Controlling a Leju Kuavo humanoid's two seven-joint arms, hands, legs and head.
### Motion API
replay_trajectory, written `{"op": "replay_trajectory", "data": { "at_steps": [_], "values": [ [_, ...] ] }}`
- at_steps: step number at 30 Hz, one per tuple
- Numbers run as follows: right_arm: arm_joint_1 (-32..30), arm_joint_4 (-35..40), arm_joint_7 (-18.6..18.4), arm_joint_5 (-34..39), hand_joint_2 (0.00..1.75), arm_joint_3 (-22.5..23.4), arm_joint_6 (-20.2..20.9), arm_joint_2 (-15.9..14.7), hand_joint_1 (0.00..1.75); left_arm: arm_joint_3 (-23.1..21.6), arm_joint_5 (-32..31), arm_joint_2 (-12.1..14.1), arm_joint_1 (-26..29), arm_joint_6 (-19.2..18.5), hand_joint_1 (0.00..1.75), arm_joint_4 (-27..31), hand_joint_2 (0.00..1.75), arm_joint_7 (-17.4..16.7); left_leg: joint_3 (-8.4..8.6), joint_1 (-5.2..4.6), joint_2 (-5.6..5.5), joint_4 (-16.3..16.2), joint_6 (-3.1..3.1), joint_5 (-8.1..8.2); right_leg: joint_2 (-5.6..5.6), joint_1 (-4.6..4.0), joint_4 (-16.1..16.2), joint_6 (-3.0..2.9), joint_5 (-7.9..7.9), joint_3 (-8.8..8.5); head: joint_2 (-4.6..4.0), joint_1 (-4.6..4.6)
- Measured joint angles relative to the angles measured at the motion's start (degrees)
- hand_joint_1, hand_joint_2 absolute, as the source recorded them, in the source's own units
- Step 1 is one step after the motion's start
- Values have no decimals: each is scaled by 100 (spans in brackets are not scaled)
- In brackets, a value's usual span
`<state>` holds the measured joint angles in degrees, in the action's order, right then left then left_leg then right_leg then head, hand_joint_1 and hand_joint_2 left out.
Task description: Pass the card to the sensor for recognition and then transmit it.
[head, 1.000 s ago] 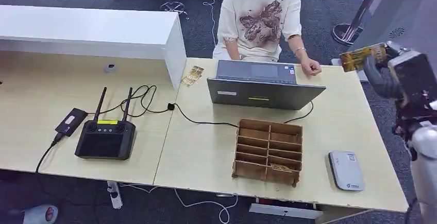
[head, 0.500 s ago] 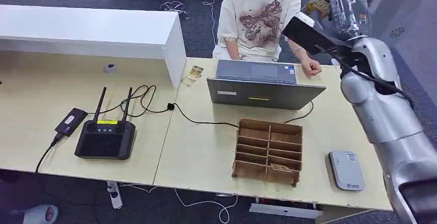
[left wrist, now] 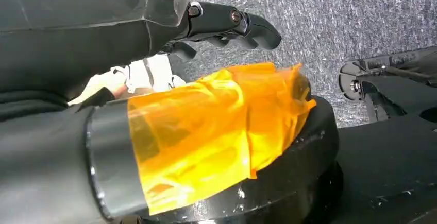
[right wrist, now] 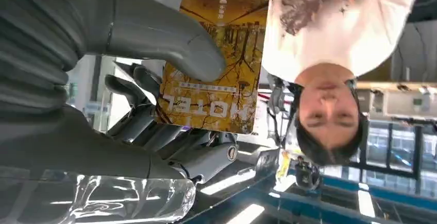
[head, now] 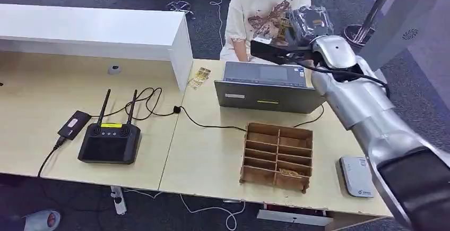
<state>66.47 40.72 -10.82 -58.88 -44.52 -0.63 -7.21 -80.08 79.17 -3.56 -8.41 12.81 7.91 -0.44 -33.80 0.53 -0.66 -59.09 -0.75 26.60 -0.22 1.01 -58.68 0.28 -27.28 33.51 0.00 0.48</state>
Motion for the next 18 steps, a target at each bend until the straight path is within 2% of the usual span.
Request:
{"op": "replay_trajectory", "data": {
  "at_steps": [7, 18],
  "values": [
    [71, -516, -24, -26, 175, 13, -203, 20, 175, 0, 94, -15, 0, 33, 0, 0, 0, 9, 1, 0, 1, -1, 0, 0, 1, 0, 0, 2, 2, 0, 0, 0],
    [200, -727, -2, -133, 175, 127, -216, 17, 175, 0, 188, -13, 0, 50, 0, 0, 0, 72, 2, 2, 5, -1, 0, 0, 11, -1, 0, 1, 2, 5, 0, 0]
  ]
}}
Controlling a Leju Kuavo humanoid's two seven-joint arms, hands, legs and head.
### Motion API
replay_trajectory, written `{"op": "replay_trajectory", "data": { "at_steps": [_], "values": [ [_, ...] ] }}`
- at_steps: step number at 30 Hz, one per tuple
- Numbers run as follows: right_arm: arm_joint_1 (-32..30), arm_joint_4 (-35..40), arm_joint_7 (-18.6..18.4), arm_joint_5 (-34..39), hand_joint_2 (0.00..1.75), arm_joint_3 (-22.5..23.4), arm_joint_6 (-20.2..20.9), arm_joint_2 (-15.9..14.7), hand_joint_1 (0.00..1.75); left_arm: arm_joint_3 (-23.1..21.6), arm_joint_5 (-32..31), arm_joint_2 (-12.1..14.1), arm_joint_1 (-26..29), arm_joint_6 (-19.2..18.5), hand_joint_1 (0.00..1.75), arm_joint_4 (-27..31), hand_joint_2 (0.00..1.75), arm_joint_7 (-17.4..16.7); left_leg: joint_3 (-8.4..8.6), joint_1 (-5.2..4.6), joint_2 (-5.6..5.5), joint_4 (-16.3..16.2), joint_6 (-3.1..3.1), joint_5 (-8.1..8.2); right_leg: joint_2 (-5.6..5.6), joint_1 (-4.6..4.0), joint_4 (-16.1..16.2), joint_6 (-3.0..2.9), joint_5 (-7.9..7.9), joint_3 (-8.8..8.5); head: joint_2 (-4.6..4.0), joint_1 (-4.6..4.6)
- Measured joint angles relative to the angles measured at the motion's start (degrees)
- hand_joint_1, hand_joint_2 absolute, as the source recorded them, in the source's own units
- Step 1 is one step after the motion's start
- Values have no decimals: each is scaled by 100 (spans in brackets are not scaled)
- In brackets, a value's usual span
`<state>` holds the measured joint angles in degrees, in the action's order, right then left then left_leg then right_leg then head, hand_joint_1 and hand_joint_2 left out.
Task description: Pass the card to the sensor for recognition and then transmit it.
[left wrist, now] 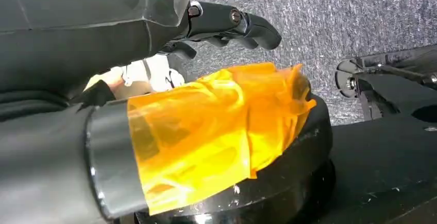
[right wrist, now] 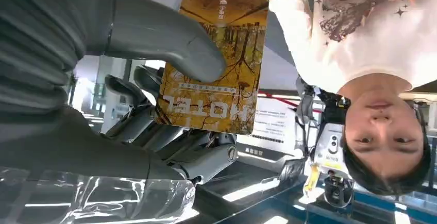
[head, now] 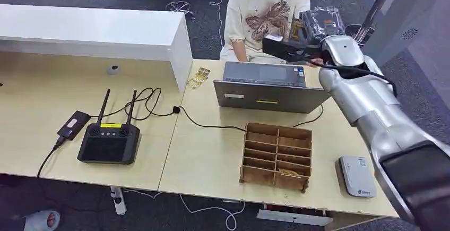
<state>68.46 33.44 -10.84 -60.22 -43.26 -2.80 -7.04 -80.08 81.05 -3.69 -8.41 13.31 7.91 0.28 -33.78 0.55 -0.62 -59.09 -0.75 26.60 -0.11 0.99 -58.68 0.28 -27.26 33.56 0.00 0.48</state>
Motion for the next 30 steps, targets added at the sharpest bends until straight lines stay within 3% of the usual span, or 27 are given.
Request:
{"op": "replay_trajectory", "data": {
  "at_steps": [18, 19, 20, 21, 30],
  "values": [
    [-12, -70, 7, -48, 175, 112, -9, -2, 175, 0, 35, 0, 1, 52, 0, 0, 0, 39, 0, -1, 0, 0, 0, 0, 1, 0, 0, 0, 0, 1, 0, 0],
    [-16, -70, 9, -52, 175, 118, -7, -2, 162, 0, 44, 0, 1, 55, 0, 0, 0, 42, 0, 0, 0, 0, 0, 0, 1, 0, 0, 0, 0, 1, 0, 0],
    [-22, -70, 11, -66, 175, 125, -5, -2, 19, 0, 61, 0, 1, 57, 0, 0, 0, 44, 0, 0, 0, 0, 0, 0, 1, 0, 0, 0, 0, 1, 0, 0],
    [-32, -70, 11, -83, 175, 140, -5, -2, 0, 0, 74, 0, 3, 57, 0, 0, 0, 46, 0, -1, 0, 0, 0, 0, 1, 0, 0, 0, 0, 1, 0, 0],
    [-146, -61, -31, -151, 175, 277, -79, -13, 0, 0, 76, 2, 18, 68, 0, 0, 0, 46, 0, -1, 0, 0, 0, 0, 1, 1, 0, 0, 0, 1, 0, 0]
  ]
}}
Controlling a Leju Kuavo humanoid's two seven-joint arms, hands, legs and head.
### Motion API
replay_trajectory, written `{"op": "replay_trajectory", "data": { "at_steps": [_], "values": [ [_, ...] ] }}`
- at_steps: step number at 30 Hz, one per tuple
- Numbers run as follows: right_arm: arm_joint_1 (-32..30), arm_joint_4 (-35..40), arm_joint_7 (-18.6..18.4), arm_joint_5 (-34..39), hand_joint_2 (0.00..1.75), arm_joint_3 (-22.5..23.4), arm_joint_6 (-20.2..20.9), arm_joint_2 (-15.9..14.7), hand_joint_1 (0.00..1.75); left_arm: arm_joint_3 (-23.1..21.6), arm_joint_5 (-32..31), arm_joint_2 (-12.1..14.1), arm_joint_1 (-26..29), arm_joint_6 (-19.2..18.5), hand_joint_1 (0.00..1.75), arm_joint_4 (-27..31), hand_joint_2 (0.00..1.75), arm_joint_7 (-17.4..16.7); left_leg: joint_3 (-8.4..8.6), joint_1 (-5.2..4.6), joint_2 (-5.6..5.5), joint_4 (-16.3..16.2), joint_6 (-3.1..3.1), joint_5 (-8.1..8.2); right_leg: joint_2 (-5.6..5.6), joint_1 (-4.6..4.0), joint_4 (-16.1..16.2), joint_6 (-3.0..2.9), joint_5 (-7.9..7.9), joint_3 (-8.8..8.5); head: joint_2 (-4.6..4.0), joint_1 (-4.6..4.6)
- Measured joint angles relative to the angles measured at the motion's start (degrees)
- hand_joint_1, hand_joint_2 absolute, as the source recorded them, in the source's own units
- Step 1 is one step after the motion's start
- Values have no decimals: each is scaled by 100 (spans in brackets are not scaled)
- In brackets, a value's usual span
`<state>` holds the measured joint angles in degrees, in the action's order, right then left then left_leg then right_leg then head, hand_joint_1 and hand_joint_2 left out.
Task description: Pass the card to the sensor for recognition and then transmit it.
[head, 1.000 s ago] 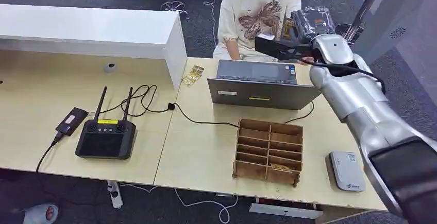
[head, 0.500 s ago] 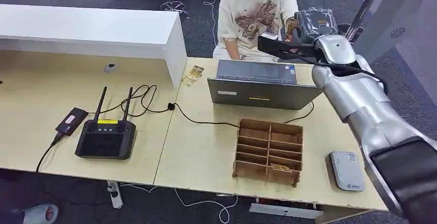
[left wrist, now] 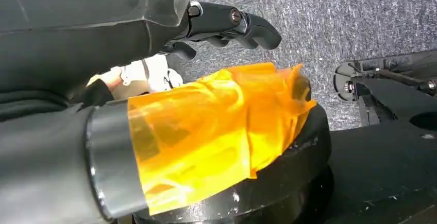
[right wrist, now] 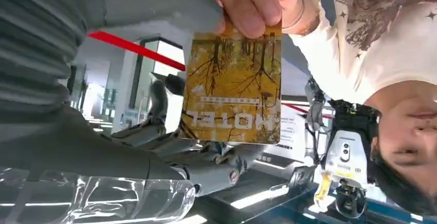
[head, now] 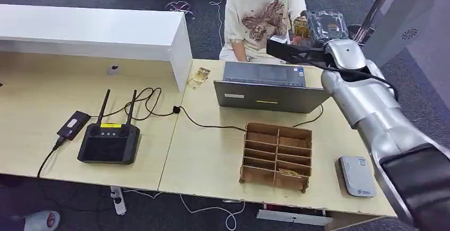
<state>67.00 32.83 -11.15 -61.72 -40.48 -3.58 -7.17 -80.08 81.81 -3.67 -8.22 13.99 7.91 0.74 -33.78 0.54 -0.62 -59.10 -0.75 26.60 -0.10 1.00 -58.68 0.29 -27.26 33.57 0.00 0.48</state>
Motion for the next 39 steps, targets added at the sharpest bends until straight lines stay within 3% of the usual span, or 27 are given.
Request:
{"op": "replay_trajectory", "data": {
  "at_steps": [4, 14, 25, 27, 31, 33, 36, 39],
  "values": [
    [-81, 83, 42, 158, 175, 184, -243, -17, 0, 0, 0, 0, 10, -2, 0, 0, 0, 0, 0, 0, 0, 0, 0, 0, 0, 0, 0, 0, 0, 0, 0, 0],
    [-485, 941, 647, 1810, 175, 1290, -619, -15, 0, 0, 81, 11, 37, -11, 0, 0, 0, 0, -3, 0, -2, 0, 0, 0, -3, 0, 0, 0, 0, 0, 0, 0],
    [-716, 1607, 673, 1980, 175, 1777, -614, -15, 0, 0, 103, 28, 43, -13, 0, 0, 0, 2, -3, 0, -1, 0, 0, 0, -2, 0, 0, 0, 0, 0, 0, 0],
    [-763, 1673, 822, 2263, 175, 1828, -639, -15, 0, 2, 125, 28, 43, -11, 0, 0, 0, 4, -3, 0, -2, 0, 0, 0, -4, -1, 0, 0, 0, -1, 0, 0],
    [-1092, 2276, 1231, 3824, 175, 2230, -413, 4, 0, 2, 223, 35, 55, 26, 0, 0, 0, 50, -3, 1, -4, 0, 0, 0, -9, -1, 1, 1, -1, 0, 0, 0],
    [-1351, 2716, 1366, 4780, 175, 2425, -98, -13, 0, 4, 278, 46, 77, 33, 0, 0, 0, 79, -1, 1, -3, 0, 0, 2, -7, -1, 4, 1, -1, 3, 0, 0],
    [-2054, 3649, 1671, 6714, 175, 2723, 744, -266, 0, 7, 311, 66, 105, 46, 0, 0, 0, 168, -4, 3, -21, 0, 0, 5, -29, -4, 11, 2, -4, -3, 0, 2],
    [-2824, 4449, 1902, 7756, 175, 3013, 1169, -564, 0, 9, 321, 85, 149, 85, 0, 0, 0, 201, -10, 2, -27, 0, 3, 8, -35, -4, 13, 5, -7, -6, 0, 2]
  ]
}}
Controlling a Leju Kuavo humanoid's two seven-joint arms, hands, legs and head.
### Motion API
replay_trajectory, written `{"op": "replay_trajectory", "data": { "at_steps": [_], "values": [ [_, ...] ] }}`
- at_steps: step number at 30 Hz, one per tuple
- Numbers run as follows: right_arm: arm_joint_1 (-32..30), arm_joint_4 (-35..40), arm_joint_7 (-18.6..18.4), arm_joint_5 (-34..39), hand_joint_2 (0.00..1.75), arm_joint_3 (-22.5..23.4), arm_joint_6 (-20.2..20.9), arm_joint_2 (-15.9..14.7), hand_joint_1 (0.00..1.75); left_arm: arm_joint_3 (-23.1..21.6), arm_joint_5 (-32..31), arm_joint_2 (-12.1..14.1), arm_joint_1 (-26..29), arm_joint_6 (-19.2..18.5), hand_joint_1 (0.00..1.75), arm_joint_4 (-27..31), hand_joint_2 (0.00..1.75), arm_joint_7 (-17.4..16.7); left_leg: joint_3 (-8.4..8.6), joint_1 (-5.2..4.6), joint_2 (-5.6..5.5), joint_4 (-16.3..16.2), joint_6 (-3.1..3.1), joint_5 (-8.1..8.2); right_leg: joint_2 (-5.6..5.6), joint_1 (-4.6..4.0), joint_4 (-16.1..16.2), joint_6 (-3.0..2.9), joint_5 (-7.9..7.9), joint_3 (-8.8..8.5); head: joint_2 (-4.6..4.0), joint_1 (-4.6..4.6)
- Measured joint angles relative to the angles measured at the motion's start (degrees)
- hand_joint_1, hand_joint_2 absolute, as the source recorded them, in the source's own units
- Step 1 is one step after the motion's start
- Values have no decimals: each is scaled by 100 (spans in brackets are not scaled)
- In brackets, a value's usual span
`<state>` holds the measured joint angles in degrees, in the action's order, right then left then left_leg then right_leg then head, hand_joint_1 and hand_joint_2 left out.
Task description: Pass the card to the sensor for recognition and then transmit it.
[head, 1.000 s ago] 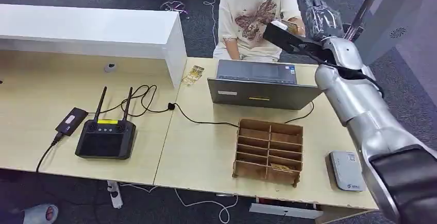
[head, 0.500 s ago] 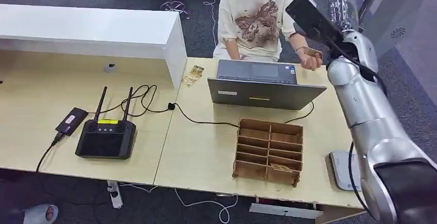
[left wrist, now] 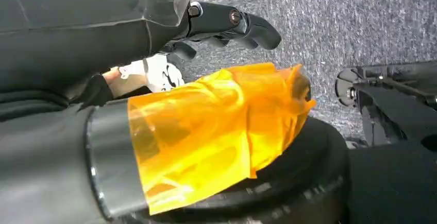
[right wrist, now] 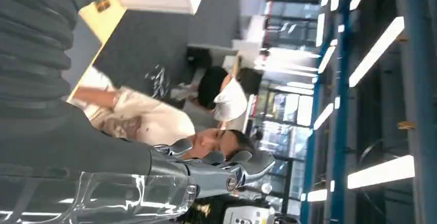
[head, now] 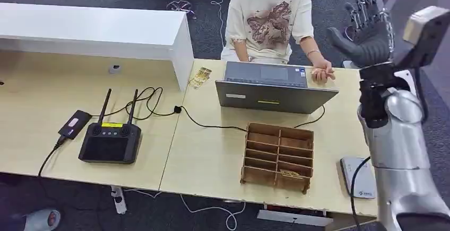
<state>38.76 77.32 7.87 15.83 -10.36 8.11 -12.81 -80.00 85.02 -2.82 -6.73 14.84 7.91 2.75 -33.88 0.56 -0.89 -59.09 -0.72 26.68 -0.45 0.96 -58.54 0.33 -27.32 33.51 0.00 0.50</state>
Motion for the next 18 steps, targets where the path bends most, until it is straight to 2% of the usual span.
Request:
{"op": "replay_trajectory", "data": {
  "at_steps": [2, 6, 10, 14, 18],
  "values": [
    [-408, 413, 46, 185, 175, 164, 102, -177, 0, -2, 2, 13, 35, 7, 0, 0, 0, 22, -3, -1, 12, 0, 6, 7, 11, 3, -1, 0, 1, 3, 0, -2],
    [-833, 898, 129, 509, 175, 317, 258, -380, 0, 0, 2, 35, 31, 20, 0, 0, 0, 31, 11, -1, 28, -1, 3, 11, 32, 3, 3, 0, 2, 9, 0, -4],
    [-1836, 1711, 519, 1668, 175, 705, 838, -529, 0, 0, 15, 35, 74, 68, 0, 0, 0, 63, 7, 3, 4, 0, 3, 11, 1, -3, 5, 1, -3, -4, 0, -2],
    [-2958, 2568, 997, 2194, 175, 1202, 1395, -500, 0, 2, 28, 44, 101, 94, 0, 0, 0, 149, 3, 3, 5, 1, 9, 22, 1, -3, 4, 4, -19, -3, 0, -2],
    [-3937, 3449, 1506, 2237, 175, 1782, 1965, -194, 0, 2, 46, 44, 140, 111, 0, 0, 0, 168, 4, 3, 8, 3, 7, 33, 2, -3, 4, -5, -29, -2, 0, -2]
  ]
}}
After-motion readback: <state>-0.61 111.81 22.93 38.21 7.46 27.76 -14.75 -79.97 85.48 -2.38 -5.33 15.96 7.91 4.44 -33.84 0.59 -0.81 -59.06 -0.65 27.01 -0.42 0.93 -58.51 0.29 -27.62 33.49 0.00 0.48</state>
